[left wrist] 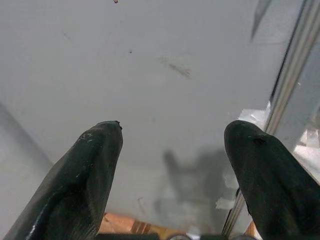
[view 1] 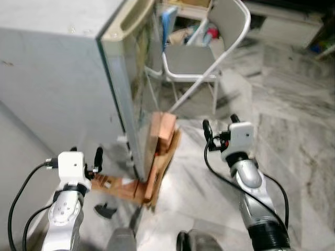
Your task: Restocking fridge
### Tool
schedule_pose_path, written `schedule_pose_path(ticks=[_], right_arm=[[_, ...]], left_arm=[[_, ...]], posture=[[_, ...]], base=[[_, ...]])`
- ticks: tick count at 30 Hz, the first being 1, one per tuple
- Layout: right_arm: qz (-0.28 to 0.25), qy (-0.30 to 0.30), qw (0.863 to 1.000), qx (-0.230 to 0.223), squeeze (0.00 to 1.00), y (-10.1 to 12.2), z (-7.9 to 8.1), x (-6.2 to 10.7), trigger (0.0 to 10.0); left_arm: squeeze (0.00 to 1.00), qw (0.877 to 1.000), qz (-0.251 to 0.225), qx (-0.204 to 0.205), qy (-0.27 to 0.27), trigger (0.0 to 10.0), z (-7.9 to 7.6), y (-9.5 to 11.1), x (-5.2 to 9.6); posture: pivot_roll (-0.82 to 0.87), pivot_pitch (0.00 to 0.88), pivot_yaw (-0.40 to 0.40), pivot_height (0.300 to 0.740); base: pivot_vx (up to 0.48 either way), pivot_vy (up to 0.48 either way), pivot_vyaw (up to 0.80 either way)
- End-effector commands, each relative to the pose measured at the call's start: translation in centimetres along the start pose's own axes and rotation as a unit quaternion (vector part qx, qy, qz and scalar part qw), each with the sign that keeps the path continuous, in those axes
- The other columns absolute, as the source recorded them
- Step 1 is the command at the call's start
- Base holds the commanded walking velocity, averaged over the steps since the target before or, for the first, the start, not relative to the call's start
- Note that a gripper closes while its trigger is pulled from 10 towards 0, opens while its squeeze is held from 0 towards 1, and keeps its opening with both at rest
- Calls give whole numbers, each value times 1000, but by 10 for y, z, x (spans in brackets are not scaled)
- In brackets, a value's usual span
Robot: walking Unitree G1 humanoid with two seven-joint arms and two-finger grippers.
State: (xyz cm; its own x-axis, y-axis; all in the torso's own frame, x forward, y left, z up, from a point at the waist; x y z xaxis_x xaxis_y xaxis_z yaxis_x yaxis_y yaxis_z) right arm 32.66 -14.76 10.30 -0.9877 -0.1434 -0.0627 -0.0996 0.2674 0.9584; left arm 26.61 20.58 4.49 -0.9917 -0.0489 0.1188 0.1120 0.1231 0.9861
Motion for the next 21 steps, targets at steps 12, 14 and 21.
schedule_pose_path(ticks=[12,14,21], right_arm=[[5,-3,1000,-4,0,-1,6,3,10000],[7,0,1000,-5,0,-2,8,5,10000],[11,5,1000,-4,0,-3,7,7,10000]], left_arm=[[0,1000,10,-6,-23,10000,-7,4,-20],[0,1000,1,-11,-24,10000,-8,9,-24],[0,1000,-17,-14,-11,10000,-9,20,-42]], posture=[[59,140,17,740],[57,142,14,740],[55,139,-3,740]], base=[[0,0,-667],[0,0,0],[0,0,0]])
Point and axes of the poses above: a point about 5 cm out from each wrist's last joint towards the gripper, its own x axis pointing back from the gripper into the wrist, its own y axis along the axis of the wrist's last joint, z = x × y, the point moved 4 cm from there along -x, pointing out of the wrist towards the gripper, and after that the axes turned 11 degrees about x, right-handed, at the moved point
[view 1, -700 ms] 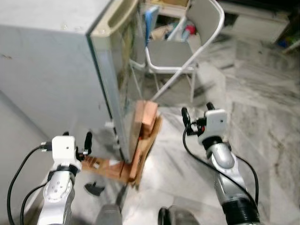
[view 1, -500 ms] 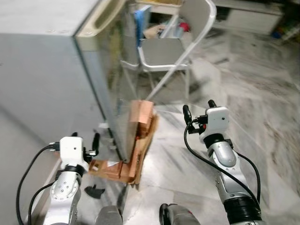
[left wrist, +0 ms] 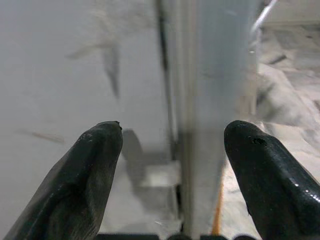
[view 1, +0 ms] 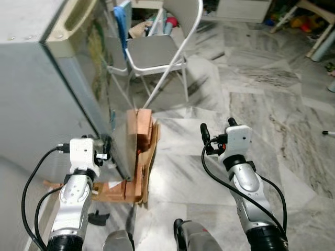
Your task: Restocking fridge
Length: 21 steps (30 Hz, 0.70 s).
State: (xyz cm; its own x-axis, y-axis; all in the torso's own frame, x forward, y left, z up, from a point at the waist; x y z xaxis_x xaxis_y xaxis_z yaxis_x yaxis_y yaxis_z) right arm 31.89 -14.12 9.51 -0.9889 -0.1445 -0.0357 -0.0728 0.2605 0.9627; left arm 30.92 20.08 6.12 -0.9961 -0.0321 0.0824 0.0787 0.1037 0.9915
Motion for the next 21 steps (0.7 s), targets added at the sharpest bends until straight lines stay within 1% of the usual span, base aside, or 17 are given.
schedule_pose_path(ticks=[1,2,4,8,9,13,15,17,19,20,21], right_arm=[[-2,1,1000,3,0,2,-3,0,10000],[-1,1,1000,3,0,2,-3,0,10000],[2,4,1000,5,0,1,-4,0,10000],[12,5,1000,10,0,-3,-6,2,10000],[12,5,1000,10,0,-3,-6,3,10000],[17,5,1000,11,0,-5,-6,3,10000],[19,6,1000,11,0,-6,-6,3,10000],[22,7,1000,11,0,-7,-5,3,10000],[22,8,1000,11,0,-7,-5,2,10000],[24,12,1000,11,0,-8,-2,2,10000],[24,13,1000,12,0,-8,-2,2,10000]], left_arm=[[0,1000,-4,-4,-3,10000,-1,3,-7],[0,1000,-4,-4,-3,10000,-1,4,-8],[0,1000,-8,0,-12,10000,-4,9,-15],[0,999,-3,9,-38,10000,-11,11,-20],[0,999,-2,11,-40,10000,-11,11,-19],[0,996,25,10,-88,10000,-25,2,-13],[0,993,35,-1,-114,10000,-33,-3,-8],[0,991,38,-2,-125,10000,-37,-5,-5],[0,991,41,0,-127,10000,-38,-6,-5],[0,992,28,-17,-124,10000,-39,-2,-10],[0,992,25,-19,-123,10000,-39,-1,-11]], posture=[[52,138,-7,740],[52,138,-7,740],[46,137,-11,740],[42,137,-10,740],[41,137,-8,740],[42,138,-7,740],[47,139,-8,740],[50,139,-10,740],[50,139,-10,740],[53,140,-13,740],[53,140,-13,740]], base=[[0,0,0],[0,0,0],[0,0,0],[0,0,0],[0,0,0],[0,0,0],[0,0,0],[0,0,0],[0,0,0],[0,0,0],[0,0,0]])
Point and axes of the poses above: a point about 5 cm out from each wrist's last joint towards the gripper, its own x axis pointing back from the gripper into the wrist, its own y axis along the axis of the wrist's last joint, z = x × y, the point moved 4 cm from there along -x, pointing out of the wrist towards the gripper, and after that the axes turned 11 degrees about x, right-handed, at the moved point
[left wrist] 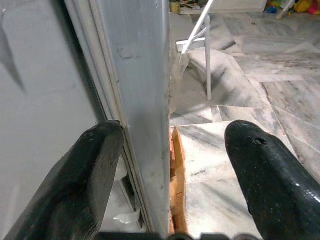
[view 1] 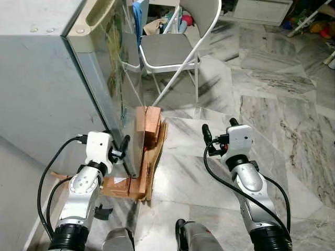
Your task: Restocking fridge
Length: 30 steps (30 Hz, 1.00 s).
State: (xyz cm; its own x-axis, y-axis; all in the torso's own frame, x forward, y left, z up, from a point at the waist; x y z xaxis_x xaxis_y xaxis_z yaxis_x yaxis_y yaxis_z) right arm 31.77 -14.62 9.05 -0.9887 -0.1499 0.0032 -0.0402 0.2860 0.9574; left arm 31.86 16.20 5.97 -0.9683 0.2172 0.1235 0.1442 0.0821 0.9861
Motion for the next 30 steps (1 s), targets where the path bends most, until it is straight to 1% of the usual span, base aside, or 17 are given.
schedule_pose_path(ticks=[1,3,5,12,13,14,16,18,19,20,21,23,24,25,27,29,30], right_arm=[[6,8,1000,2,0,-2,3,0,10000],[6,11,1000,2,0,-2,5,0,10000],[4,14,1000,3,0,0,7,0,10000],[4,3,1000,2,0,0,2,1,10000],[4,3,1000,2,0,0,2,1,10000],[4,3,1000,2,0,1,2,1,10000],[3,4,1000,2,0,1,3,1,10000],[16,25,999,-14,0,0,5,4,10000],[16,25,999,-14,0,0,5,4,10000],[37,62,997,-10,0,-6,7,14,10000],[52,82,995,-1,0,-12,7,22,10000],[76,101,992,8,0,-24,4,37,10000],[93,101,991,8,0,-34,-2,47,10000],[100,99,990,7,0,-38,-4,50,10000],[111,86,990,-3,0,-43,-8,53,10000],[111,86,990,-3,0,-43,-8,53,10000],[114,82,990,-2,0,-45,-10,54,10000]], left_arm=[[0,1000,-9,-9,4,10000,1,6,-5],[0,1000,-12,-4,7,10000,2,9,-10],[0,1000,-21,-11,13,10000,3,17,-19],[0,998,-30,-35,43,10000,14,32,-35],[0,998,-30,-35,43,10000,14,32,-35],[0,997,-37,-37,51,10000,16,39,-40],[0,997,-40,-33,51,10000,16,41,-42],[0,997,-56,-33,38,10000,9,53,-48],[0,997,-56,-33,38,10000,9,53,-48],[0,996,-73,-50,20,10000,-2,67,-57],[0,994,-83,-64,7,10000,-10,76,-61],[0,991,-100,-83,-18,10000,-24,91,-70],[0,989,-111,-91,-42,10000,-38,103,-76],[0,988,-116,-91,-52,10000,-44,107,-79],[0,986,-124,-72,-85,10000,-67,119,-86],[0,986,-124,-72,-85,10000,-67,119,-86],[0,980,-133,-49,-138,10000,-102,129,-88]], posture=[[56,139,-15,740],[54,138,-15,740],[46,136,-15,740],[40,133,-14,740],[40,133,-14,740],[36,131,-12,740],[36,130,-12,740],[52,125,-17,740],[52,125,-17,740],[60,122,-19,740],[59,119,-20,740],[54,117,-20,740],[51,114,-18,740],[48,112,-13,740],[50,112,-7,740],[50,112,-7,740],[55,108,0,740]], base=[[0,0,0],[0,0,0],[0,0,0],[0,0,0],[0,0,0],[0,0,0],[0,0,0],[0,0,0],[0,0,0],[0,0,0],[0,0,0],[0,0,0],[0,0,0],[0,0,0],[0,0,0],[0,0,0],[0,0,0]])
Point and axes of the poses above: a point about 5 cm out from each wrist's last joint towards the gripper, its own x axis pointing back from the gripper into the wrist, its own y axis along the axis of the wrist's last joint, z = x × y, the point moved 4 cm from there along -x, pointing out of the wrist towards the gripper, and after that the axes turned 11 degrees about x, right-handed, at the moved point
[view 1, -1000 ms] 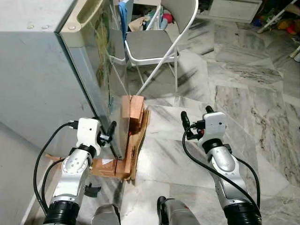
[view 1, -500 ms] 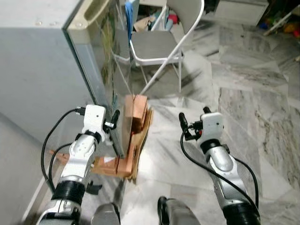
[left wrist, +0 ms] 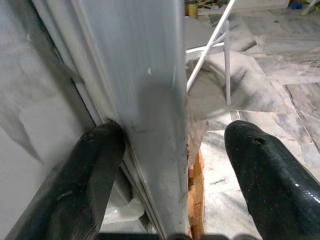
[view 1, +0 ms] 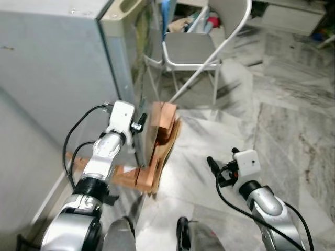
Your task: Restocking fridge
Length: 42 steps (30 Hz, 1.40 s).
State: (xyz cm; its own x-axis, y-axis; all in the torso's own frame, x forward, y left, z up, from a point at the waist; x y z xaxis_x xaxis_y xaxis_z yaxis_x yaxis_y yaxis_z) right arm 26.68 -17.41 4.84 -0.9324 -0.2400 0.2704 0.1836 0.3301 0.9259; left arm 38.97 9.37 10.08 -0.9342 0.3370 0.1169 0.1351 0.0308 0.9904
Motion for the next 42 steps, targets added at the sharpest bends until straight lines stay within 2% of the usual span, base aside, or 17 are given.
schedule_pose_path(ticks=[1,3,4,8,11,12,13,14,15,19,21,22,25,28,32,37,42], right_arm=[[3,-6,1000,-3,0,-2,-4,1,10000],[9,-3,1000,0,0,-6,-2,2,10000],[12,2,1000,2,0,-7,0,2,10000],[18,9,1000,3,0,-11,3,3,10000],[22,11,1000,-3,0,-16,4,6,10000],[26,18,999,-9,0,-15,5,8,10000],[26,18,999,-9,0,-15,5,8,10000],[28,22,999,-11,0,-15,6,9,10000],[28,22,999,-11,0,-15,6,9,10000],[27,25,999,-10,0,-18,7,7,10000],[20,22,999,-12,0,-22,5,3,10000],[19,31,999,-17,0,-24,6,2,10000],[12,38,999,1,0,-24,5,-2,10000],[0,25,1000,0,0,-18,1,-11,10000],[3,-22,1000,10,0,-2,-10,-15,10000],[-22,-36,999,11,0,15,-6,-22,10000],[-45,-91,993,58,0,40,-11,-32,10000]], left_arm=[[0,976,-153,-23,-154,10000,-91,99,-14],[0,940,-187,-6,-286,10000,-177,121,4],[0,929,-197,0,-314,10000,-196,126,12],[0,922,-200,5,-331,10000,-204,125,16],[0,944,-178,19,-276,10000,-160,113,2],[0,958,-176,0,-228,10000,-125,107,-5],[0,958,-176,0,-228,10000,-125,107,-5],[0,965,-173,-11,-199,10000,-102,101,-6],[0,965,-173,-11,-199,10000,-102,101,-6],[0,976,-152,-38,-149,10000,-61,84,4],[0,987,-122,-28,-97,10000,-21,54,25],[0,990,-105,-28,-88,10000,-13,39,33],[0,991,-81,-63,-89,10000,-7,13,45],[0,995,-54,-46,-68,10000,3,-10,59],[0,998,-41,-31,-30,10000,15,-25,77],[0,998,-17,-46,-26,10000,21,-40,92],[0,999,-14,-47,11,10000,31,-40,101]], posture=[[56,105,5,740],[42,99,12,740],[39,99,13,740],[31,99,15,740],[42,104,14,740],[48,104,13,740],[48,104,13,740],[50,104,12,740],[50,104,12,740],[61,105,9,740],[67,108,4,740],[75,109,1,740],[76,108,-1,740],[69,111,6,740],[80,118,9,740],[95,126,10,740],[116,139,26,740]], base=[[0,0,0],[0,0,0],[0,0,0],[0,0,0],[0,0,0],[0,0,0],[0,0,0],[0,0,0],[0,0,0],[0,0,0],[0,0,0],[0,-469,0],[0,-470,0],[0,-443,0],[120,-421,0],[278,-388,0],[311,-362,0]])
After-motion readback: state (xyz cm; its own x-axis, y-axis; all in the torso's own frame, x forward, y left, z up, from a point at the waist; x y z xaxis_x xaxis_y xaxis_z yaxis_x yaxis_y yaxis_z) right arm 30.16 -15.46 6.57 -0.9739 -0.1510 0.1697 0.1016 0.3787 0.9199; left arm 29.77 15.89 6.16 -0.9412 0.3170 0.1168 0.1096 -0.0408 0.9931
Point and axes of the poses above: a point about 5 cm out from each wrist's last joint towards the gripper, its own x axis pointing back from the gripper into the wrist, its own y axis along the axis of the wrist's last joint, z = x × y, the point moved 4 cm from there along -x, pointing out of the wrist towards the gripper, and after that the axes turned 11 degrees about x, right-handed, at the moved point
